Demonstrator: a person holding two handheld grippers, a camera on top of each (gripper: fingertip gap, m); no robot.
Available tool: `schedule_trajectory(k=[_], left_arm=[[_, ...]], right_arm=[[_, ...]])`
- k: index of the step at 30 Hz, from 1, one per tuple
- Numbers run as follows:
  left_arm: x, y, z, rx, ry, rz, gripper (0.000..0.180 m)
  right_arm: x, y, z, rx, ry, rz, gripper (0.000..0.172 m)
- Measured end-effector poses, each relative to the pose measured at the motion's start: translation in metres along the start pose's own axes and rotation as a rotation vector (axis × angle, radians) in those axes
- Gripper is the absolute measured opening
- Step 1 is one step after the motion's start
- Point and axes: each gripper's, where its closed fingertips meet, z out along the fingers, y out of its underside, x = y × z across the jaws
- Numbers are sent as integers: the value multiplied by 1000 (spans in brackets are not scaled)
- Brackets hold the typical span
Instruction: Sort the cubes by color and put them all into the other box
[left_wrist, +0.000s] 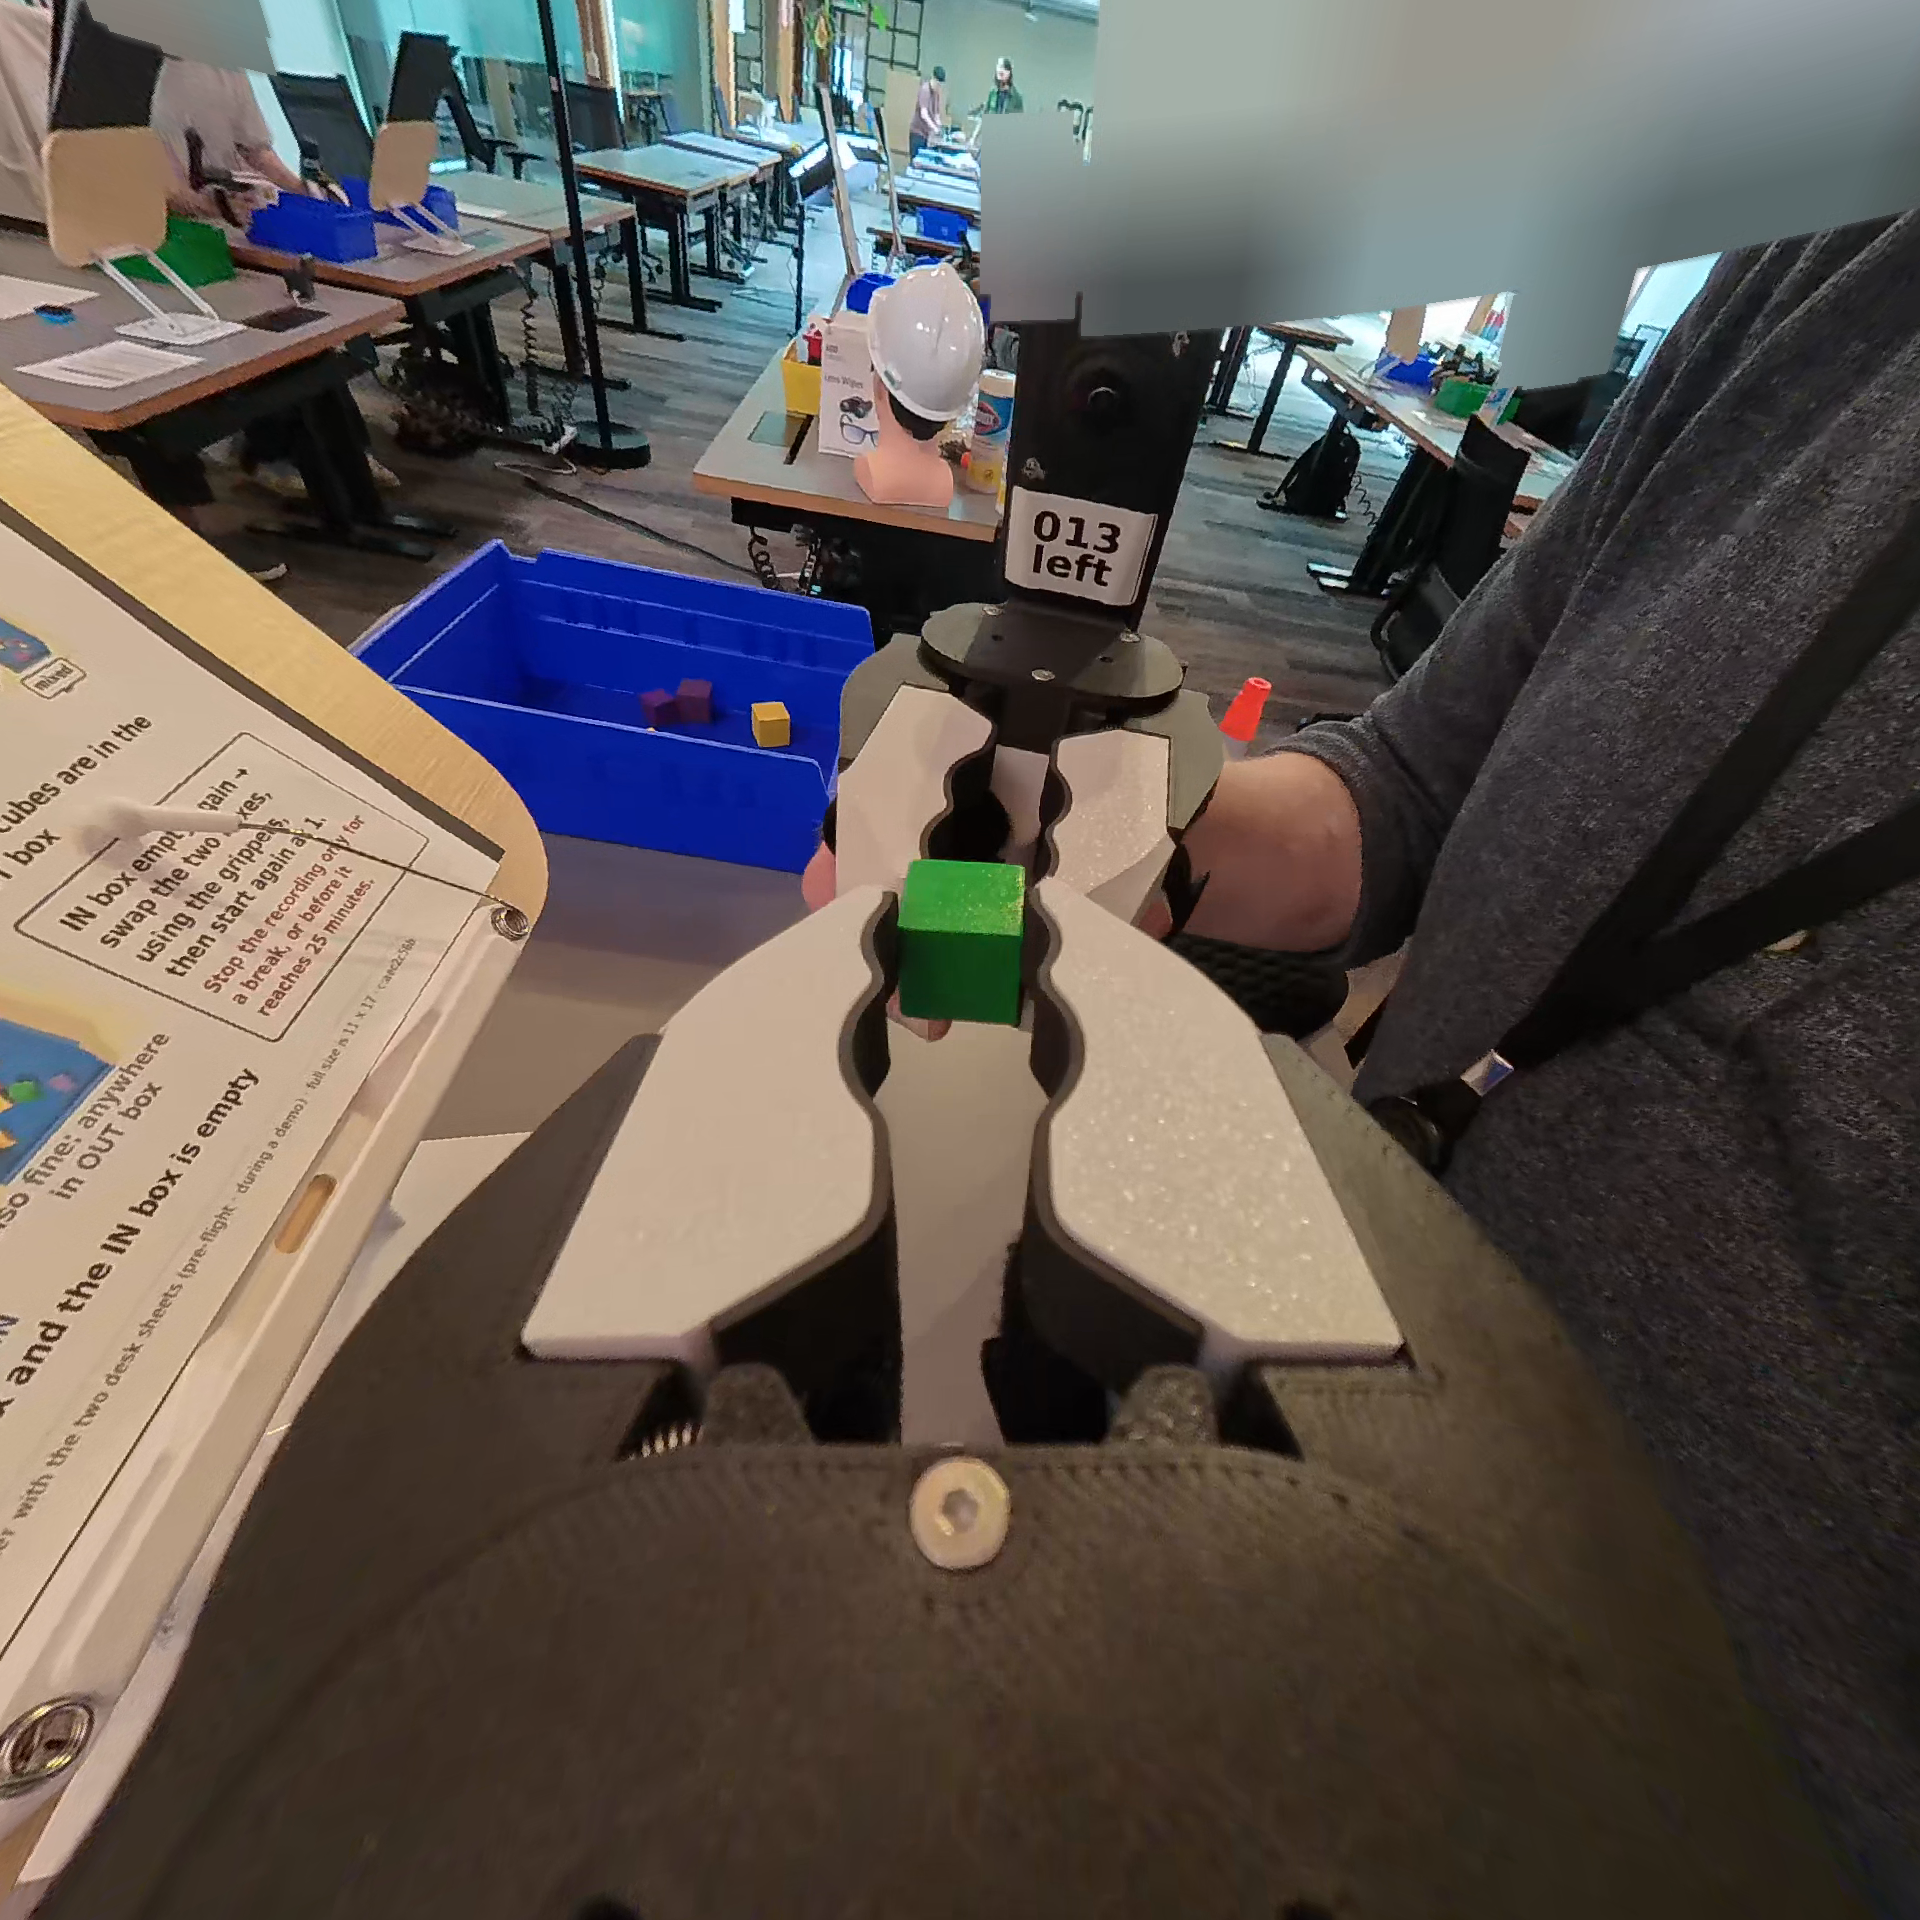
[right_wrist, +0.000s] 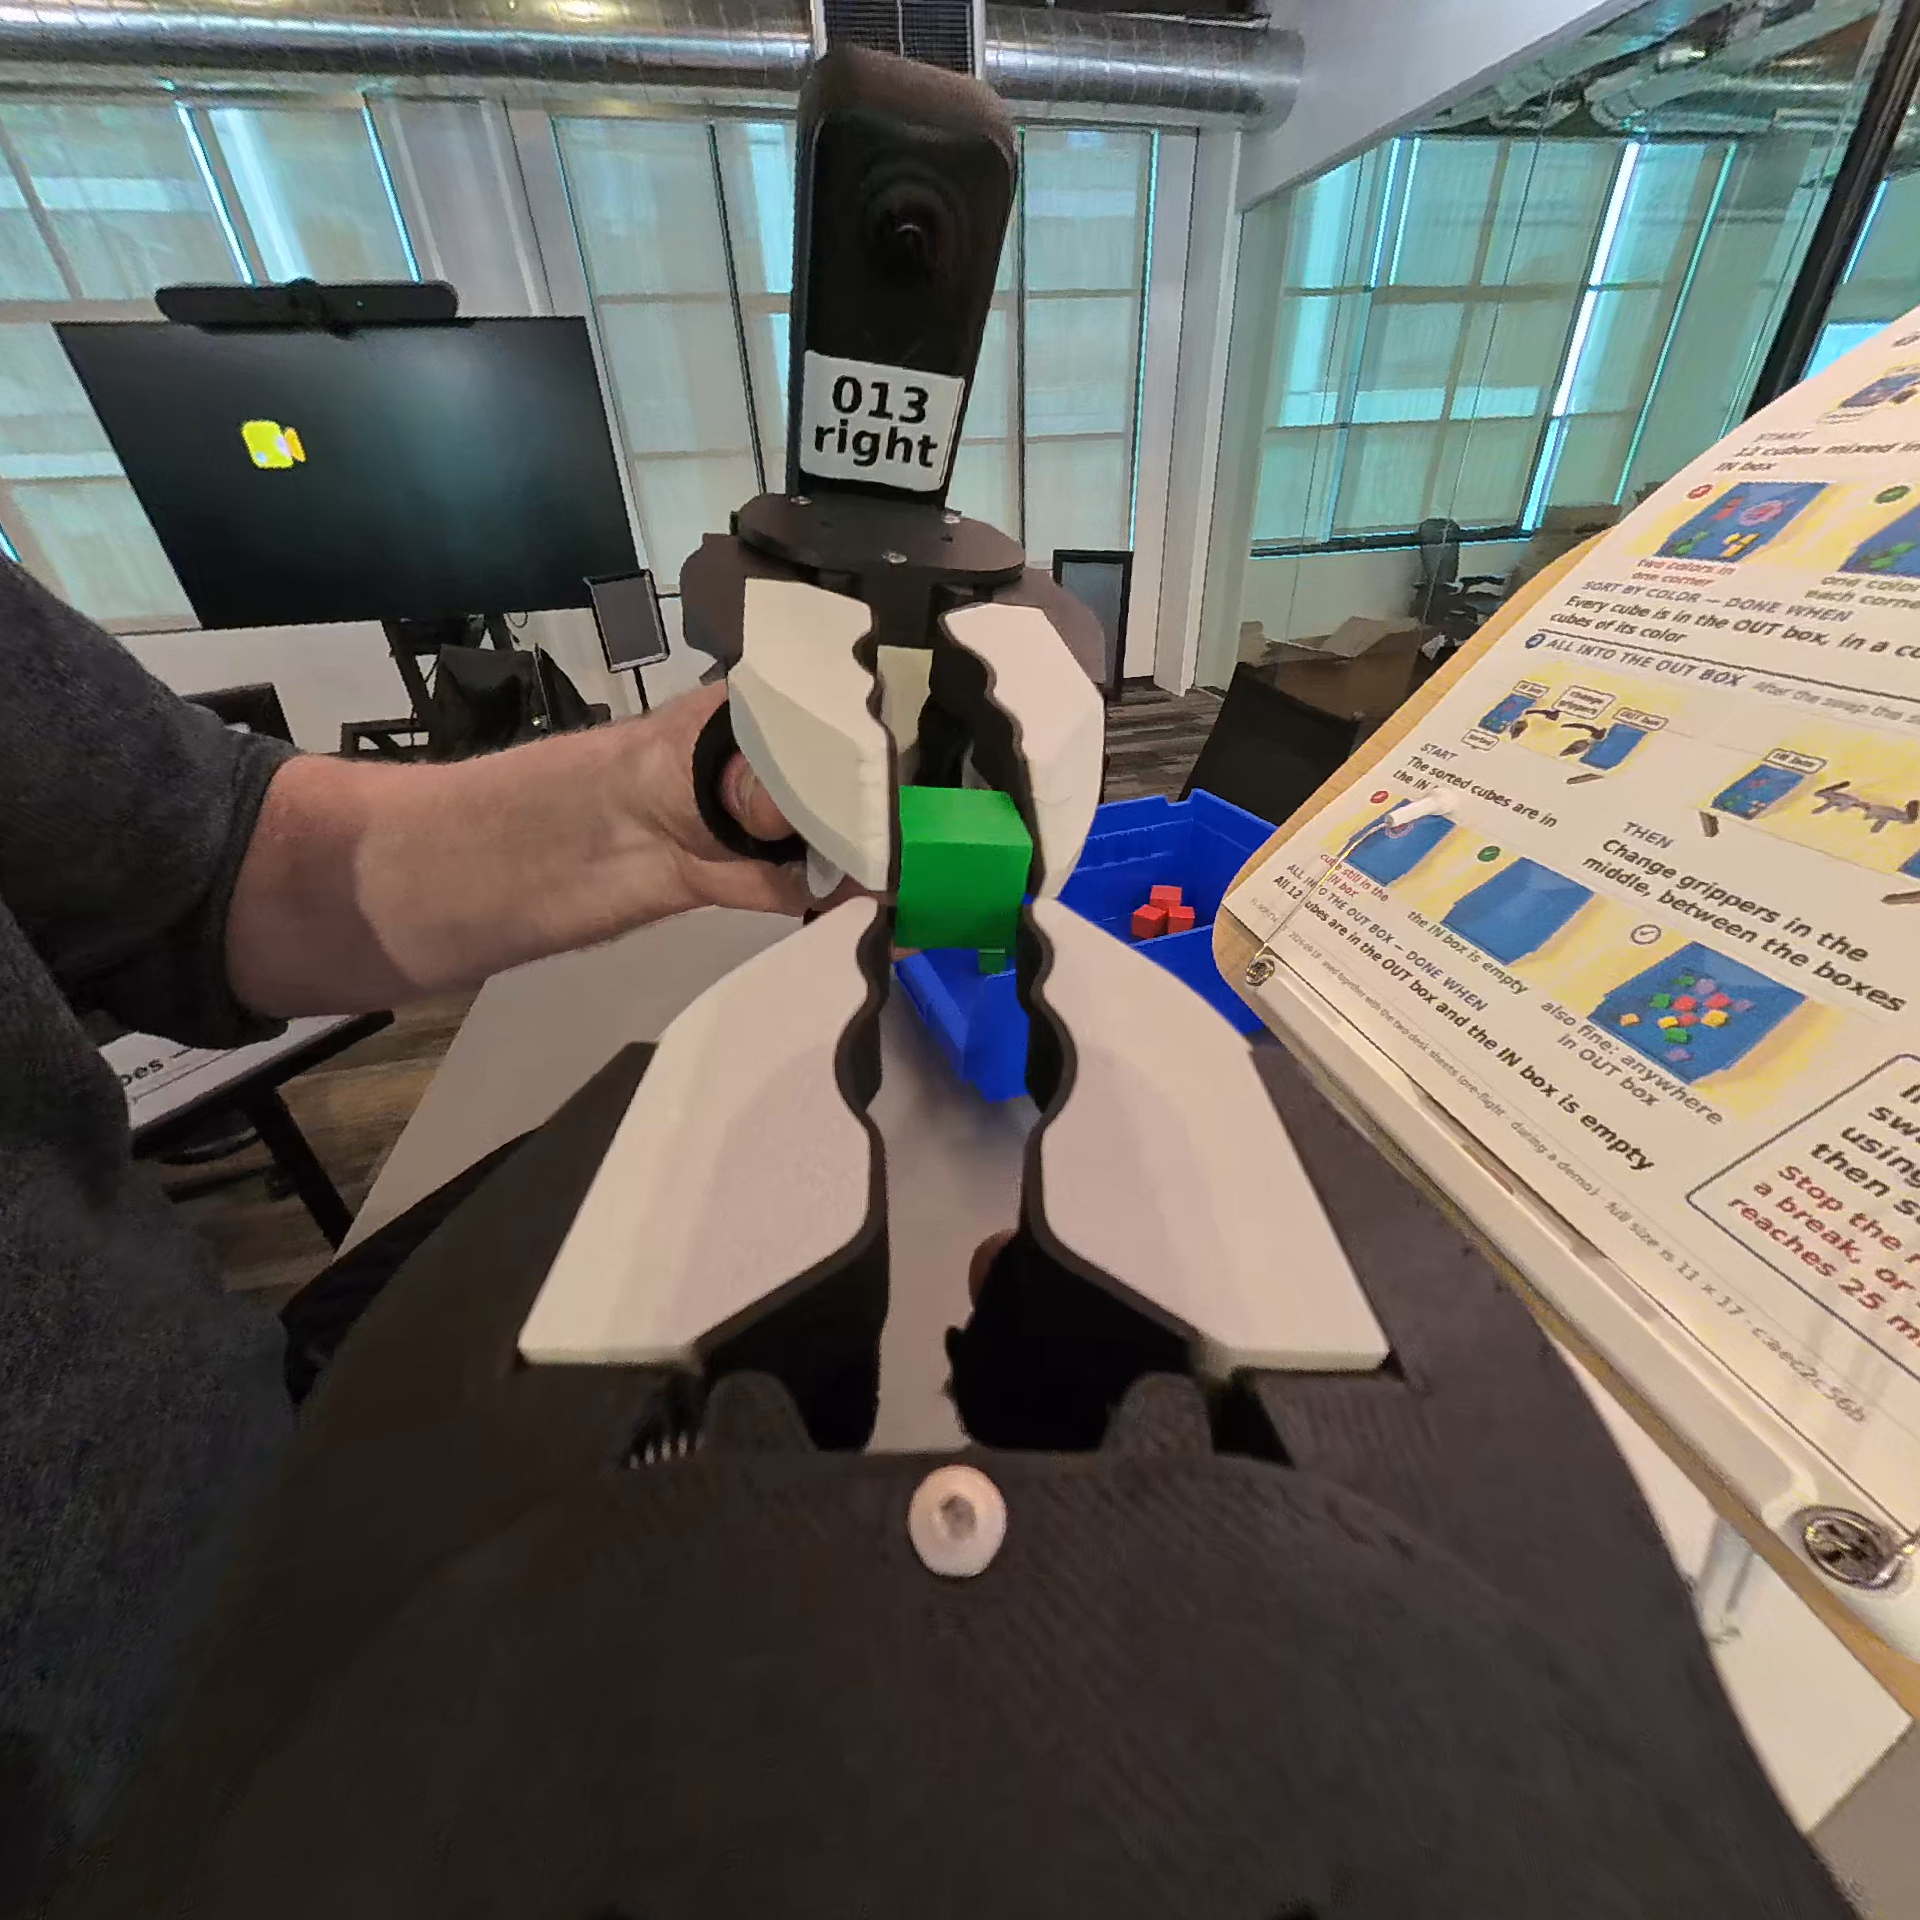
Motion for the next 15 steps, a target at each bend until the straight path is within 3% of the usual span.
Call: schedule_trajectory(k=[12, 13, 15], left_arm=[[0, -15, -7, 104, -3, -16, 22], [-1, -18, -10, 114, -12, -10, 20], [-1, -22, -19, 127, -29, 21, 0]], right_arm=[[1, 2, -5, 10, 5, 2, 22], [4, 4, -8, 0, 21, -4, 22], [13, 9, -22, -20, 68, -14, 22]])
